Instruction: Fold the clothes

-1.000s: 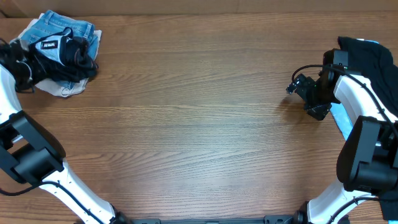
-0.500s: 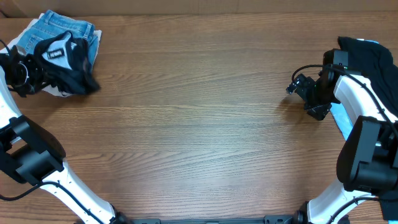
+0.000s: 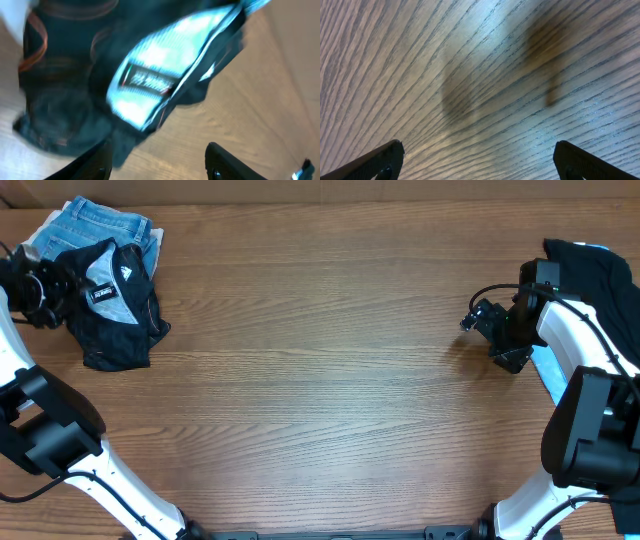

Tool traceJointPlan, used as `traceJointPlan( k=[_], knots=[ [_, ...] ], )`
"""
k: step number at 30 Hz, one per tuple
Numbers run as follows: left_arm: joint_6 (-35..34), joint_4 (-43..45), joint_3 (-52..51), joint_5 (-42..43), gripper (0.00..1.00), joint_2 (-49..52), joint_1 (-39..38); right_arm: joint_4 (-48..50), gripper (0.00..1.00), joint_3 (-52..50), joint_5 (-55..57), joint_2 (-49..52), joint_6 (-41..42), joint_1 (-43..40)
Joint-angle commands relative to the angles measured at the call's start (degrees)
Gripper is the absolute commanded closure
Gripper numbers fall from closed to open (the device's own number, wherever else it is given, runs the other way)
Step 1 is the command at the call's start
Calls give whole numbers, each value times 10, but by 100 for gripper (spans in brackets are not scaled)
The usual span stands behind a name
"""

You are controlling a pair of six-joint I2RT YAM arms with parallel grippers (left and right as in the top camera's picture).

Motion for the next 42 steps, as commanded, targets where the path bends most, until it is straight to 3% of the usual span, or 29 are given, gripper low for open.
traceJointPlan(
  k=[1, 5, 8, 14, 24, 31, 42],
  knots=[
    [3, 49, 32, 4, 41, 4, -4, 2, 0, -3, 6, -18, -2, 0],
    [21, 108, 33, -66, 46, 6, -4, 2, 0, -3, 6, -18, -2, 0],
    [77, 138, 33, -78, 44, 12, -5, 2, 0, -3, 6, -18, -2, 0],
    [107, 188, 33, -114, 40, 47, -8, 2, 0, -3, 6, -18, -2, 0],
    [111, 261, 33, -109, 35, 124, -8, 2, 0, -3, 6, -18, -2, 0],
    [113, 301, 33, -53, 31, 148, -9, 2, 0, -3, 6, -18, -2, 0],
    [108, 308, 33, -9, 54, 149, -30, 2, 0, -3, 6, -18, -2, 0]
  ],
)
